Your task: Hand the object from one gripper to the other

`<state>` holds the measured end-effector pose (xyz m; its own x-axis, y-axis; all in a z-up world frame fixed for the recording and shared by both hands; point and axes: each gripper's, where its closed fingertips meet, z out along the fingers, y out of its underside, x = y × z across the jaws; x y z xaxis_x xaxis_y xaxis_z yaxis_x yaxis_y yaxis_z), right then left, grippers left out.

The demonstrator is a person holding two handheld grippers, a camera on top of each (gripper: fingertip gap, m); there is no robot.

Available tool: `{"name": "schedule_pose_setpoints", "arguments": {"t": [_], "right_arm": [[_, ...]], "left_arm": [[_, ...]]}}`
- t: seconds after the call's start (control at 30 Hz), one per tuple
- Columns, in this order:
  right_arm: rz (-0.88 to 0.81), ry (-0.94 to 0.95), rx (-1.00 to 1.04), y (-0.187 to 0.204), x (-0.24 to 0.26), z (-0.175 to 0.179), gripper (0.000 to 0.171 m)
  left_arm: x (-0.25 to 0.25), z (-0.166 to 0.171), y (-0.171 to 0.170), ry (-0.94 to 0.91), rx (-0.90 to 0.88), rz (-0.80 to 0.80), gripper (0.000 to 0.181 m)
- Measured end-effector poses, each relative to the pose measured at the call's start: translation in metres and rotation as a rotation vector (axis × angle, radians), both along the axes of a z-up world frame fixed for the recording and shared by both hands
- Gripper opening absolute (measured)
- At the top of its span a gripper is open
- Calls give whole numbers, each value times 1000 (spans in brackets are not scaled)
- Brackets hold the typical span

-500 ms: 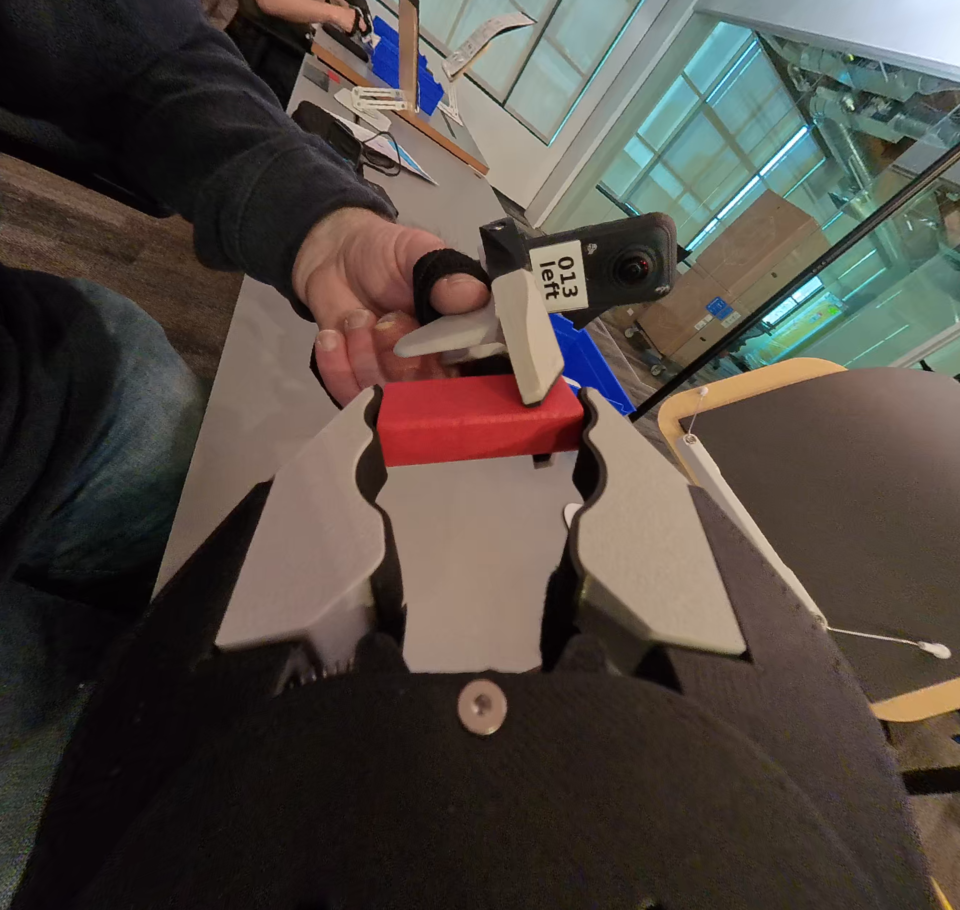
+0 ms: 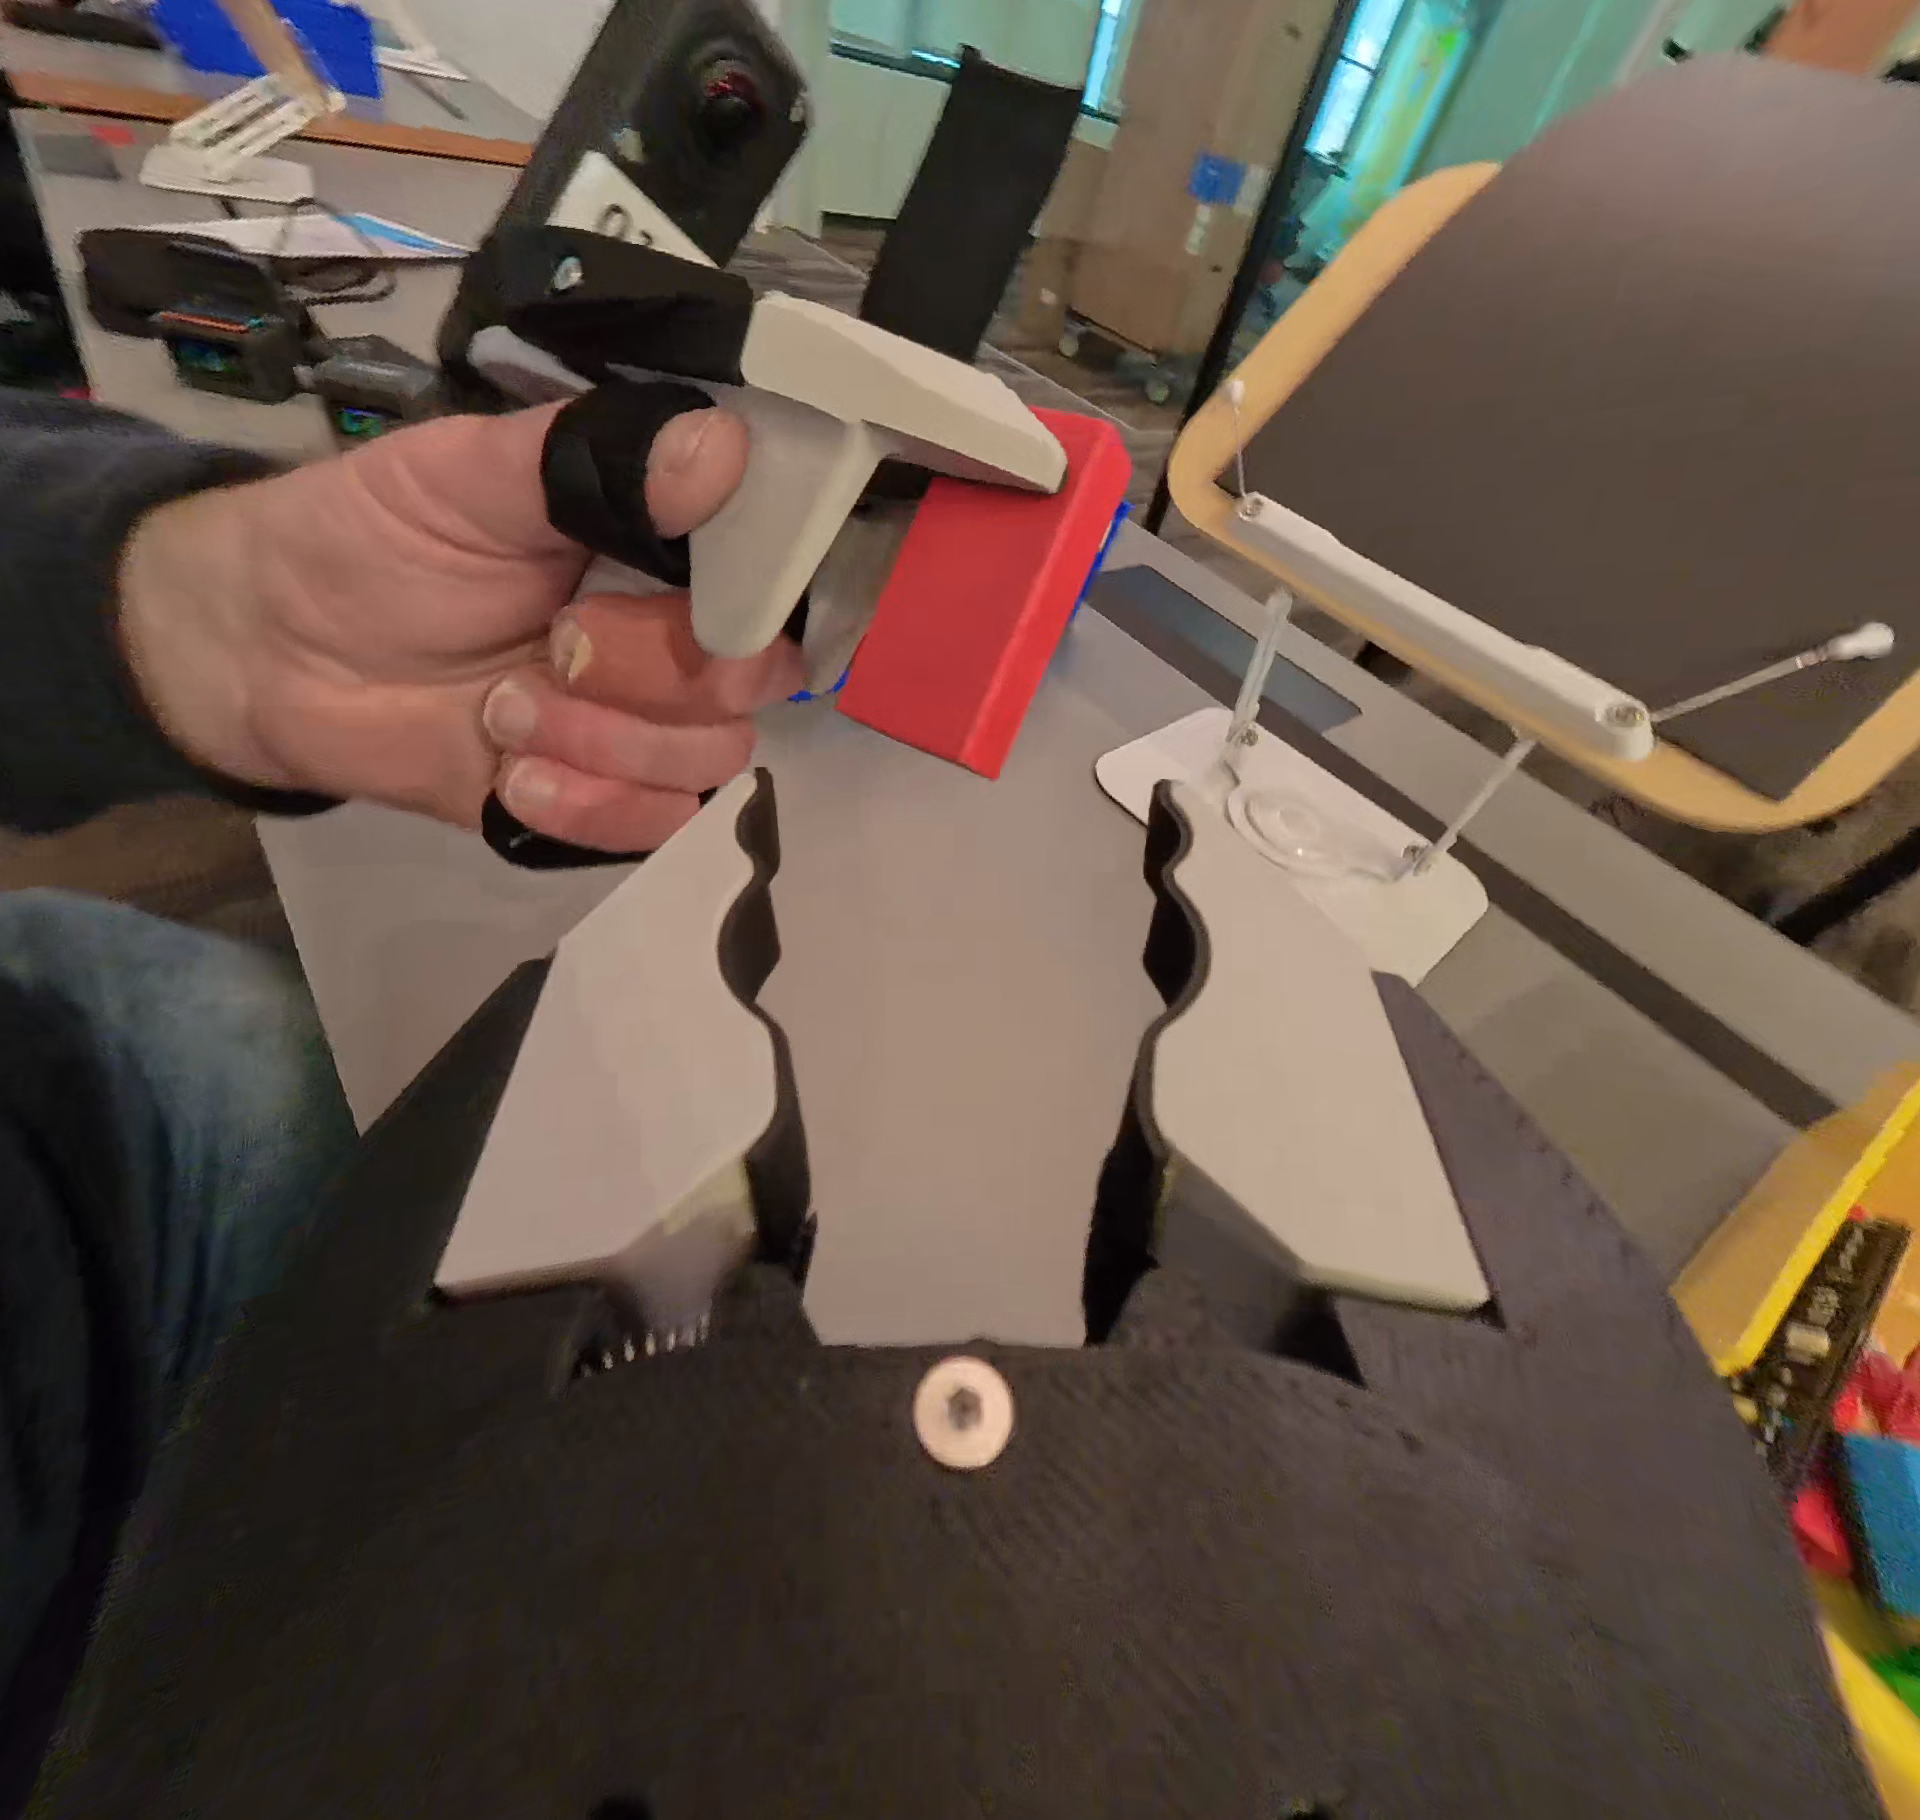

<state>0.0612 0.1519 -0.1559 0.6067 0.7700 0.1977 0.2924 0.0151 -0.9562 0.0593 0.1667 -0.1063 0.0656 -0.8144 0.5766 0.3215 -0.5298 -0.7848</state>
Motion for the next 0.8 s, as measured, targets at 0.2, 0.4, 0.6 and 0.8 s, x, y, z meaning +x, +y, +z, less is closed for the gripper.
{"name": "schedule_pose_setpoints", "arguments": {"t": [0.2, 0.4, 0.6, 0.8], "right_arm": [[-169, -107, 58, 10, 3, -5, 52], [-286, -290, 193, 15, 0, -6, 43], [-286, -315, 208, 17, 6, -7, 35], [-152, -201, 76, 14, 13, -8, 34]], "left_arm": [[5, -7, 2, 25, 32, 100, 17], [12, -13, 3, 31, -2, 177, 17], [13, -14, 3, 8, -32, 210, 17], [17, -19, -2, 52, 11, 148, 21]]}}
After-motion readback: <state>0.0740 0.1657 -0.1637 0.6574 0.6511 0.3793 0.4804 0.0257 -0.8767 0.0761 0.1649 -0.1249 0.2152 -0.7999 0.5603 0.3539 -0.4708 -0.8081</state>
